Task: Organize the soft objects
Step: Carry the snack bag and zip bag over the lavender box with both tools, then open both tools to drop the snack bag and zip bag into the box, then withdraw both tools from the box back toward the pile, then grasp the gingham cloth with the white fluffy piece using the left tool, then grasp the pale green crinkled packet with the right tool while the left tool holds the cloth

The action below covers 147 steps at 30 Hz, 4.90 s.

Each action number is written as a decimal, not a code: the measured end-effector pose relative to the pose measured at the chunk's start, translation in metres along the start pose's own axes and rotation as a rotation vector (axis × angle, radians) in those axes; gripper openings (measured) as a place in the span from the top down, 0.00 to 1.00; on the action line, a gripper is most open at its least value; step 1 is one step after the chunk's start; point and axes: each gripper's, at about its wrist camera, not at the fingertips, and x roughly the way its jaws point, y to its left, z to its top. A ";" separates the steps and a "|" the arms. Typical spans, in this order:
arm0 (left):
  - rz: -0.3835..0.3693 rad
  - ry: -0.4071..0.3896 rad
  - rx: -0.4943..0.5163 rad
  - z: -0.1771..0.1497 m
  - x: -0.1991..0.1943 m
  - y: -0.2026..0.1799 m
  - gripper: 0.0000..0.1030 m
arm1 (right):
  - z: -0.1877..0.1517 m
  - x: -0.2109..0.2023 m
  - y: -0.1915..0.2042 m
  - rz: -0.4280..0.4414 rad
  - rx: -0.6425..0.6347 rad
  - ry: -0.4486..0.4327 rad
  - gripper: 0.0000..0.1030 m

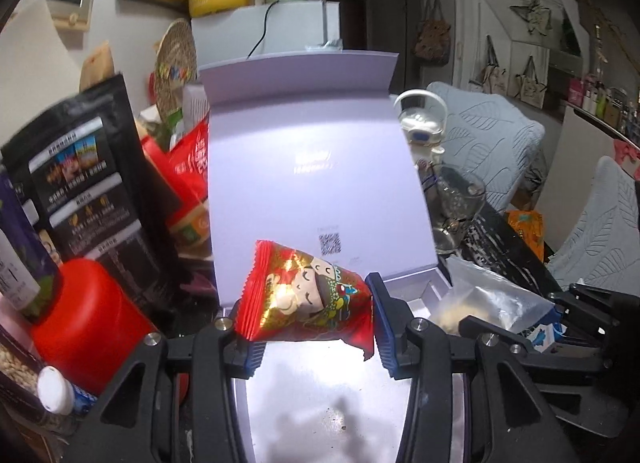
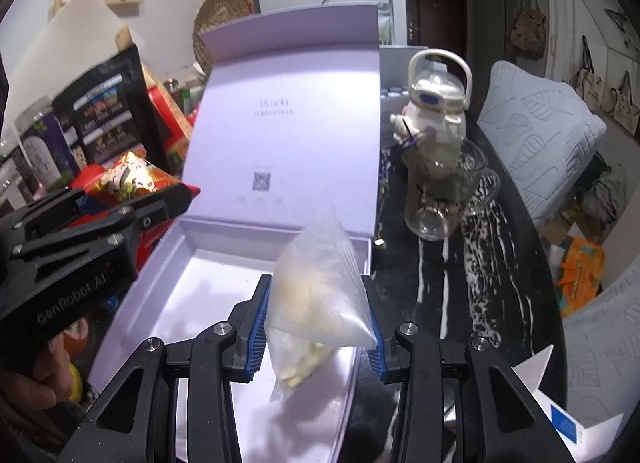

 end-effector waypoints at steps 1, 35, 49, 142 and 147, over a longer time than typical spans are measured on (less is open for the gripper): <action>0.006 0.011 -0.008 0.000 0.003 0.001 0.57 | 0.000 0.003 -0.001 -0.003 0.003 0.005 0.60; 0.086 0.026 -0.034 0.001 -0.008 0.007 0.14 | -0.001 -0.015 0.006 -0.056 -0.029 -0.024 0.43; 0.046 -0.095 -0.042 0.001 -0.087 0.004 0.14 | 0.000 -0.088 0.026 0.006 -0.056 -0.178 0.43; -0.172 0.219 -0.011 -0.215 -0.113 -0.029 0.38 | -0.255 -0.132 0.025 0.133 0.115 0.078 0.35; -0.153 0.228 -0.020 -0.219 -0.115 -0.024 0.55 | -0.253 -0.130 0.034 0.152 0.098 0.087 0.35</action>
